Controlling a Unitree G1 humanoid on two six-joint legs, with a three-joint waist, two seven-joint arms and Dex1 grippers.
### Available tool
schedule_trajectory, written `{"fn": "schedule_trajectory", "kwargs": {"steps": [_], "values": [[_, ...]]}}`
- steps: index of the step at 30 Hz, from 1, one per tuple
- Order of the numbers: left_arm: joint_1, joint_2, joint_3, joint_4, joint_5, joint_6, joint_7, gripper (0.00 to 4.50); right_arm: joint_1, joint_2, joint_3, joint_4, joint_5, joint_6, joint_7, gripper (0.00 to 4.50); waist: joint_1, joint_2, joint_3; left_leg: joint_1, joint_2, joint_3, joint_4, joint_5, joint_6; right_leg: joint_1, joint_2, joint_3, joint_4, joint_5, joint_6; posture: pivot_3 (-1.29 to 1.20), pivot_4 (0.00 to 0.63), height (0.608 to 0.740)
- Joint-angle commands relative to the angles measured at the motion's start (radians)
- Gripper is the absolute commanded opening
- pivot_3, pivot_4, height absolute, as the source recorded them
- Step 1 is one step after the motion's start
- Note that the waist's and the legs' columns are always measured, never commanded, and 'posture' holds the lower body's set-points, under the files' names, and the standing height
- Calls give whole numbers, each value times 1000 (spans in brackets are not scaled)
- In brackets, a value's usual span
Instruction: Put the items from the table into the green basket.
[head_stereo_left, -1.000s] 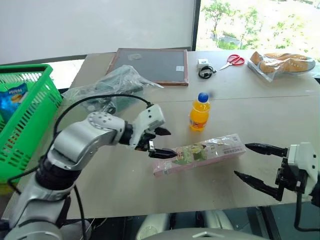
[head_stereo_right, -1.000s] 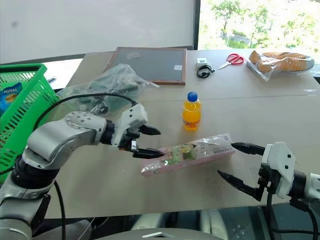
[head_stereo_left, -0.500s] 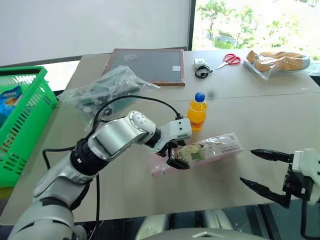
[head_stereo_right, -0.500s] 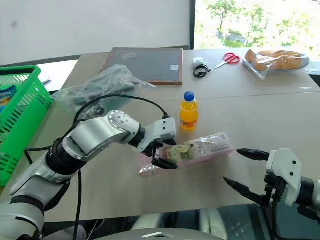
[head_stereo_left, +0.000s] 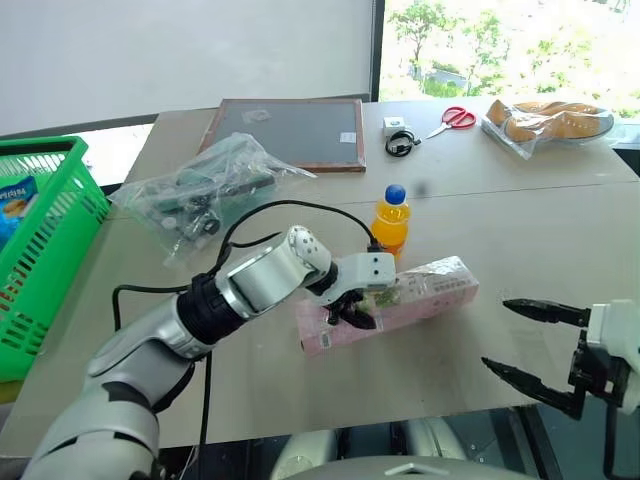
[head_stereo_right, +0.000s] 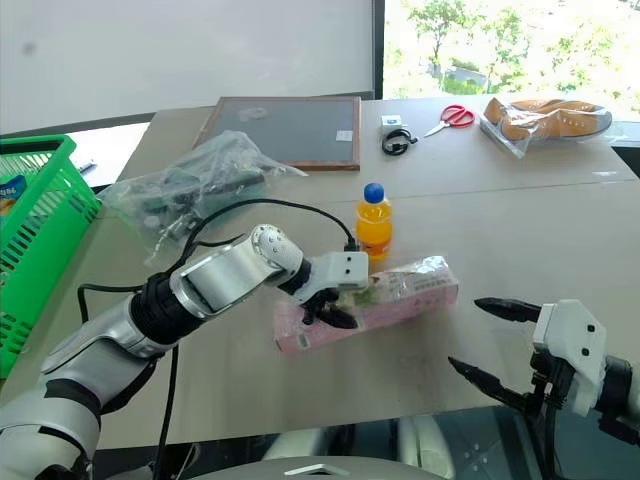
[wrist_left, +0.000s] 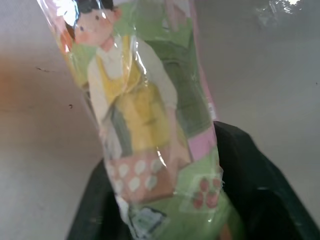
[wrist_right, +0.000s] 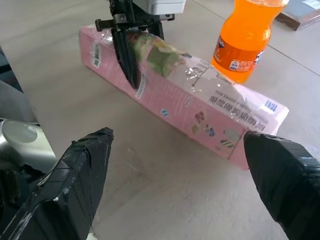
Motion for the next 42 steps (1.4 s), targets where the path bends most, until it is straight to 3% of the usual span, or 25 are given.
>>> {"fn": "schedule_trajectory", "kwargs": {"steps": [1,5,12,16,19,22,25,31,36,42], "values": [[65,81,61,-60,-10,-49,-50,1314,-10,3,-1,-18,-3,-13,-1,4500,-4,0,0,0,0,0,0,0,0,0,0,0,0,0,0,-173,141,740],[154,221,212,-154,-63,-93,-108,1314,-56,-3,39,6,-3,-21,10,4500,-13,1,2,0,1,0,-2,0,0,-1,1,1,1,0,0,-173,141,740],[452,443,619,-266,-221,-63,-111,1314,-170,1,150,39,-2,-31,9,4500,17,2,2,-1,1,0,-2,0,-1,-2,1,-1,-1,0,0,-23,93,740],[695,401,1021,-277,-337,30,-62,1314,-282,35,251,63,11,-41,-7,4500,40,2,1,0,1,0,-3,1,-1,-2,1,-1,-2,0,-1,48,67,740],[700,328,1270,-224,-429,157,30,1314,-427,91,356,88,23,-29,-43,4500,67,-2,-3,0,1,-1,-3,1,-2,-2,1,-2,-2,0,-1,132,37,740],[599,305,1385,-153,-447,217,159,1314,-582,145,453,121,19,10,-97,4500,99,-6,-11,0,1,-2,-2,2,-4,-2,1,-4,1,0,-1,184,17,740],[450,329,1378,-17,-350,165,329,1314,-736,197,538,146,13,80,-175,4500,136,-13,-25,-1,0,-4,-2,2,-9,-4,2,-5,2,0,-1,218,2,740],[161,420,1210,380,-100,-131,533,1314,-971,267,580,184,74,224,-299,4500,188,-22,-33,-3,0,-3,-2,2,-10,-8,2,-5,3,1,-2,231,0,740],[-22,435,1012,687,97,-347,607,1314,-1036,264,578,186,113,301,-333,4500,216,-33,-42,-6,-1,-3,-3,3,-9,-11,2,-5,2,1,-2,219,0,740],[-181,418,866,1084,280,-631,707,1314,-1070,284,574,176,110,342,-403,4500,211,-40,-47,-13,-1,-2,0,4,-7,-18,1,-8,4,1,-2,180,0,740]]}}
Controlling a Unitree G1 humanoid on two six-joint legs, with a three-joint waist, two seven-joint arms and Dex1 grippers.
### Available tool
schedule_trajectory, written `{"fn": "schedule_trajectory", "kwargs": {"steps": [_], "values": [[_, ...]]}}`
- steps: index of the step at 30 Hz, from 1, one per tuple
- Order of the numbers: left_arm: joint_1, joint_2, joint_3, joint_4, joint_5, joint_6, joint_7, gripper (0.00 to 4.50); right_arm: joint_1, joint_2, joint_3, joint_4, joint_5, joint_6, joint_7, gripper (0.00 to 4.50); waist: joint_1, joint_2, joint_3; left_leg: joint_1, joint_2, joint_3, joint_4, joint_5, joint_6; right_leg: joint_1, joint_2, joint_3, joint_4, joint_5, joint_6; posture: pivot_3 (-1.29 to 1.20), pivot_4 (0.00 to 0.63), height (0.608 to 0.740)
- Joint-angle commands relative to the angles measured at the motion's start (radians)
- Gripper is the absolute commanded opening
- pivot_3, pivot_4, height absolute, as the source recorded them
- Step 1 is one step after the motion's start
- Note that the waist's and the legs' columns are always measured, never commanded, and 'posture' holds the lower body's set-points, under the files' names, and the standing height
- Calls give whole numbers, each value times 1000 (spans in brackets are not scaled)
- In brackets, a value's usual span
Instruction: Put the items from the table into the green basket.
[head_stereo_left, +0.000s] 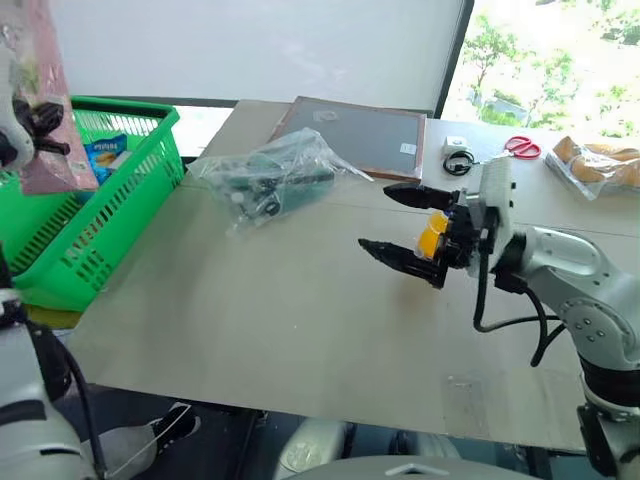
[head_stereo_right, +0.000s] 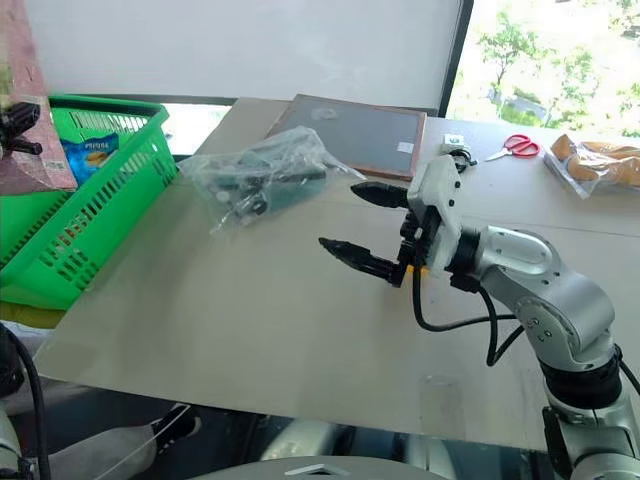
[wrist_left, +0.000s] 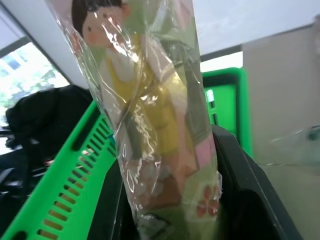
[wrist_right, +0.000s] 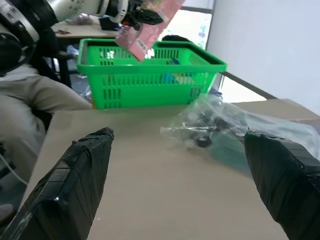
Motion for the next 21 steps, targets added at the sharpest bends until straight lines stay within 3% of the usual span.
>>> {"fn": "schedule_trajectory", "kwargs": {"steps": [1,4,7,11,16,19,21], "values": [[-83,14,-50,187,101,-195,62,1314,-30,15,-20,-39,19,10,-40,4500,-9,-1,-1,0,0,1,0,0,0,0,0,0,0,0,0,174,0,740],[-104,0,-96,306,146,-280,39,1314,-26,16,-19,-55,21,14,-52,4500,-26,-2,-3,0,0,1,0,0,0,0,-1,0,0,0,0,160,0,740],[-88,-10,-90,367,149,-287,68,2082,-20,8,-18,-74,19,23,-65,4500,-42,-4,-7,0,0,1,0,0,0,-1,-1,-1,1,0,0,128,14,740],[-76,7,-75,340,168,-339,161,3773,-4,-6,-34,-95,29,40,-78,4500,-69,-5,-12,0,0,0,1,0,0,0,-1,-1,1,0,0,128,16,740],[-93,15,-27,261,144,-330,221,3773,10,-16,-35,-92,24,31,-78,4500,-101,-6,-15,0,0,1,2,0,0,-1,-1,0,4,0,0,132,16,740],[-65,-41,24,70,41,-320,99,3773,21,-23,-40,-92,22,26,-74,4500,-111,-7,-16,0,0,0,2,0,0,-2,-2,-1,7,0,0,135,16,740],[-13,-108,48,-131,-99,-166,-50,3773,33,-30,-49,-95,23,25,-73,4500,-110,-5,-19,0,-1,1,3,0,0,-3,-3,-2,9,0,0,131,15,740]]}}
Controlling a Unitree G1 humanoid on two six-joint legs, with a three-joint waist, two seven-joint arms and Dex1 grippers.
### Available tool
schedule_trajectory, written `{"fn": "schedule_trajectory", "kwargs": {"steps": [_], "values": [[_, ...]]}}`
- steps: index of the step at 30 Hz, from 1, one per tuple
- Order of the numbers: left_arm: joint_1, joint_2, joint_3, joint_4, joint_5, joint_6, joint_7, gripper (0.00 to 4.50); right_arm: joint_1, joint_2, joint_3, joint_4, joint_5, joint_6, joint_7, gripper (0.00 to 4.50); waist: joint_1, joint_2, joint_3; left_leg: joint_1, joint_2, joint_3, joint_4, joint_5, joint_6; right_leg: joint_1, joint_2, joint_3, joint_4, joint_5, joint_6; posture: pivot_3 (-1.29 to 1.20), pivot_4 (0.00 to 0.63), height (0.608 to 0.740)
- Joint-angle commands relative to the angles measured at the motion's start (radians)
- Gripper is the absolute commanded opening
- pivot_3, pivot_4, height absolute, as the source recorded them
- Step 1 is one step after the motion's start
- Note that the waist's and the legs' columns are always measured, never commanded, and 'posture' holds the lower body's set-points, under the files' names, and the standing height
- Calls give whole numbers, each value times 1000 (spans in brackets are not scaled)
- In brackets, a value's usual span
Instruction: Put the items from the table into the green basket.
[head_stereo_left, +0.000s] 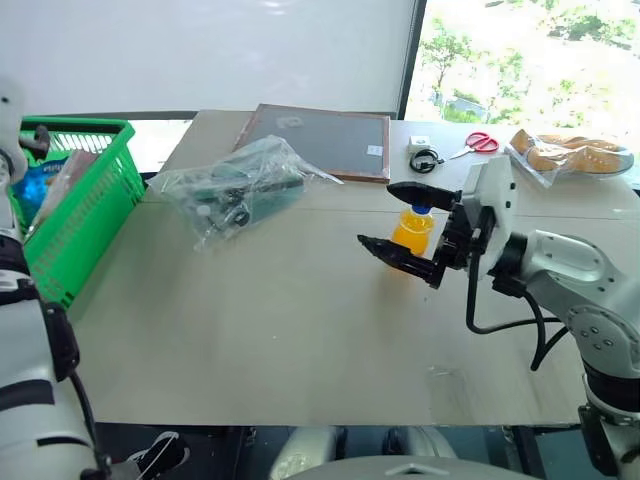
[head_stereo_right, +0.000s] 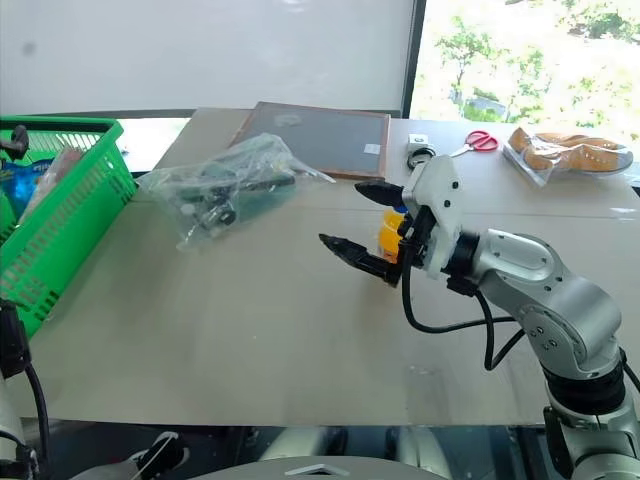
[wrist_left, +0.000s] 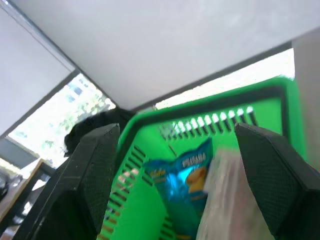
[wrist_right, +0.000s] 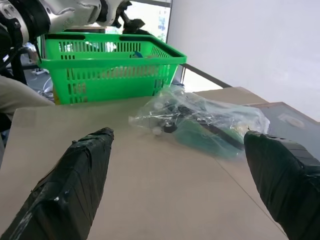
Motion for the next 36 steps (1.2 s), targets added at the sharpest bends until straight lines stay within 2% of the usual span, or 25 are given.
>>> {"fn": "schedule_trajectory", "kwargs": {"steps": [1,2,4,7,8,9,10,12,15,20,29,36], "values": [[101,-95,25,-436,-278,279,-261,3773,20,-23,-50,-31,8,-16,1,4500,1,5,-5,0,0,0,0,0,0,0,0,0,0,0,0,123,16,740],[177,-127,-3,-628,-405,420,-341,3773,42,-39,-69,-39,6,-17,3,4500,-1,10,-9,0,-1,0,1,0,0,0,-1,0,0,0,0,109,21,740],[319,-154,-76,-923,-547,566,-447,3773,91,-71,-113,-56,9,-13,1,4500,-4,15,-12,0,-2,0,4,-1,2,0,-2,2,5,0,0,75,28,740],[416,-232,-113,-1069,-614,685,-419,3773,182,-125,-179,-108,14,-6,-3,4500,-30,20,-11,0,-2,1,5,-2,3,0,-2,5,4,0,0,-7,44,740],[439,-258,-131,-1106,-634,705,-422,4287,220,-143,-206,-128,16,-4,-5,4500,-44,20,-10,-1,-2,1,5,-1,3,0,0,6,4,0,0,-22,46,740],[457,-268,-155,-1137,-638,711,-435,4475,249,-157,-225,-145,17,-3,-9,4500,-59,21,-10,-1,-1,1,5,-1,2,0,1,7,4,0,0,-49,50,740],[474,-271,-185,-1156,-620,702,-448,4475,278,-169,-243,-162,18,-5,-11,4500,-74,22,-9,-1,0,2,5,0,1,-1,2,7,5,0,0,-58,51,740],[489,-297,-226,-1139,-576,672,-439,4475,332,-181,-282,-196,29,-1,-30,4500,-97,29,-9,2,1,2,2,0,0,0,2,8,6,-1,-1,-116,58,740],[469,-358,-344,-1055,-482,585,-461,4475,399,-184,-328,-241,41,7,-72,4500,-107,37,-7,13,1,4,-3,-2,4,10,1,10,4,-1,-1,-160,63,740],[406,-493,-442,-867,-377,466,-485,4475,445,-186,-353,-291,68,17,-127,4500,-110,39,-6,15,1,4,-1,-2,4,14,1,10,2,-1,0,-225,71,740],[270,-698,-479,-516,-232,278,-473,4475,524,-216,-430,-356,130,26,-208,4500,-163,39,-5,10,1,3,-2,-3,6,14,1,9,-10,0,0,-311,85,740],[186,-811,-474,-255,-130,118,-452,4475,571,-266,-439,-360,183,-25,-268,4500,-205,39,-5,8,1,3,-1,-7,11,14,0,8,-12,-1,1,-348,85,740]]}}
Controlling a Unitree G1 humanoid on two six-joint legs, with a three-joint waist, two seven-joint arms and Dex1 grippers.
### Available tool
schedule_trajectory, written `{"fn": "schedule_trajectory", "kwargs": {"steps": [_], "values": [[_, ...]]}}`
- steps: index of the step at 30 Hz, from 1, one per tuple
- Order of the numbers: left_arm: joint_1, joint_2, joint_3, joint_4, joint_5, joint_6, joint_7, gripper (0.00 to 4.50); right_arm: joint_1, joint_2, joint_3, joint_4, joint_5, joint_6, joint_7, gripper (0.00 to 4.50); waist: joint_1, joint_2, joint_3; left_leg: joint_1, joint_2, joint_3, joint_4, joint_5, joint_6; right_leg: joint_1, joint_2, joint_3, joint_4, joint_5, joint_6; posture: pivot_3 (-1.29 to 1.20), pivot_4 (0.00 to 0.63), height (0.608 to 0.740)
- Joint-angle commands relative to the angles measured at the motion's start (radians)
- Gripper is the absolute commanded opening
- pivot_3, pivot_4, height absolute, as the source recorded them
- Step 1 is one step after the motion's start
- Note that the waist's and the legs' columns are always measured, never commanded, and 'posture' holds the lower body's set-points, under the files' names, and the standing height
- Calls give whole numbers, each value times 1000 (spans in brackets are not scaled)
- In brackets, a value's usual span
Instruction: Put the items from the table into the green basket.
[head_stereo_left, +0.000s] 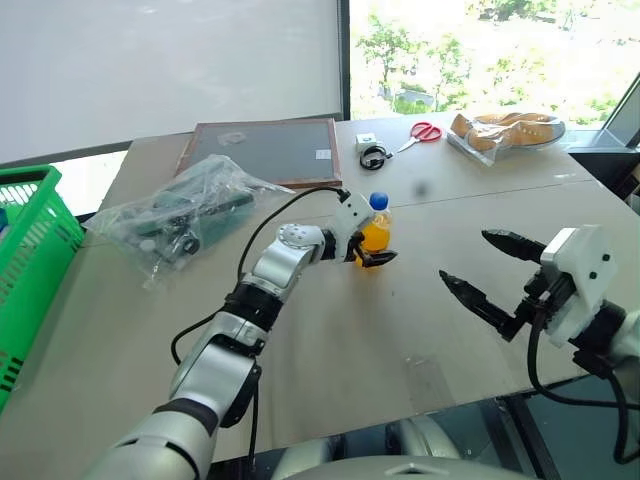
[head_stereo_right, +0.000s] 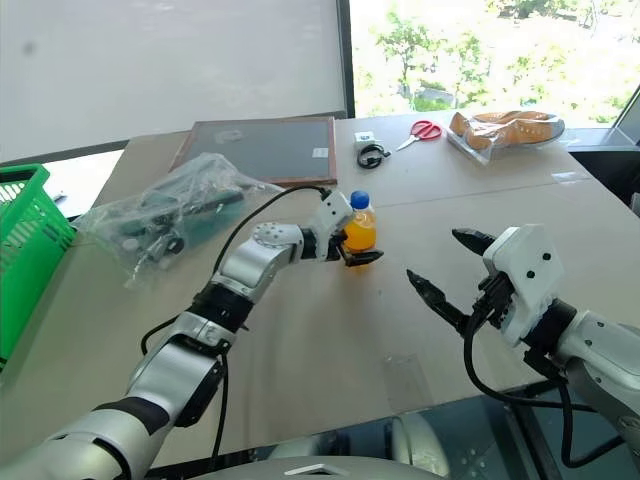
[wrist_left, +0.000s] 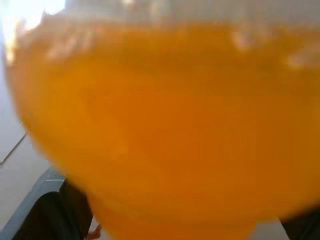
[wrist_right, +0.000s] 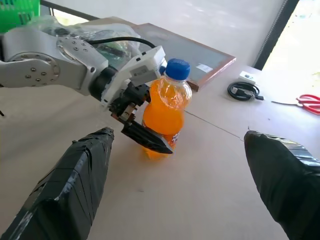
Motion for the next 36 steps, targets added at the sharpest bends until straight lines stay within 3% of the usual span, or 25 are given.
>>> {"fn": "schedule_trajectory", "kwargs": {"steps": [1,3,5,7,11,15,17,20,26,32,34,35,36], "values": [[-28,-31,9,69,36,-77,-1,4239,8,-30,-27,-28,37,-51,-35,4500,-13,0,0,0,0,0,0,0,0,0,0,0,0,0,0,-361,84,740],[-16,-28,19,62,39,-97,-21,3499,18,-48,-23,-28,50,-67,-47,4500,-23,0,0,0,0,0,0,0,1,0,0,-1,0,0,0,-361,84,740],[8,-3,63,0,12,-86,-27,3156,23,-61,-15,-28,57,-81,-49,4500,-37,1,0,0,0,0,0,-1,1,0,0,-1,0,0,0,-349,80,740],[31,21,109,-70,-17,-57,-23,3149,31,-70,-10,-28,61,-97,-46,4500,-49,1,0,0,0,0,0,-1,1,0,0,-1,0,0,1,-318,74,740],[67,123,336,-309,-148,135,65,3149,-43,-57,67,0,24,-112,5,4500,-73,3,3,0,0,-1,0,0,1,-1,0,0,2,0,1,-226,61,740],[-9,258,595,-337,-168,198,301,3149,-227,-7,222,93,-16,-140,72,4500,-60,2,3,2,0,-2,0,2,-4,-1,2,0,3,0,1,-120,47,740],[-66,378,645,-251,-43,129,476,3149,-312,31,298,146,-46,-156,116,4500,-34,2,2,2,0,-3,0,3,-5,-1,2,0,3,0,1,-19,37,740],[-120,521,656,-87,36,33,547,3149,-390,72,370,204,-84,-173,173,4500,7,1,2,3,-2,-5,-1,4,-6,-2,4,5,3,0,1,21,34,740],[-211,681,616,241,141,-119,620,3149,-477,130,396,229,-85,-244,302,4500,136,-5,1,-2,-7,-10,0,4,-7,-10,2,4,2,0,1,41,39,740],[-239,763,587,475,193,-211,682,3149,-492,147,392,238,-87,-256,344,4500,176,-20,-7,-4,-7,-11,1,4,-7,-10,2,2,2,0,1,55,33,740],[-223,783,598,529,189,-225,697,4162,-491,149,396,240,-91,-259,354,4500,178,-22,-9,-4,-8,-11,1,4,-7,-10,2,2,3,1,1,62,30,740],[-215,792,598,546,191,-234,707,4455,-491,149,397,241,-92,-259,359,4500,176,-23,-9,-3,-8,-11,1,4,-7,-10,2,2,3,1,1,64,29,740],[-207,798,600,556,189,-241,710,4455,-491,147,396,242,-94,-260,364,4500,175,-23,-9,-3,-8,-11,1,4,-7,-10,2,2,4,1,1,67,28,740]]}}
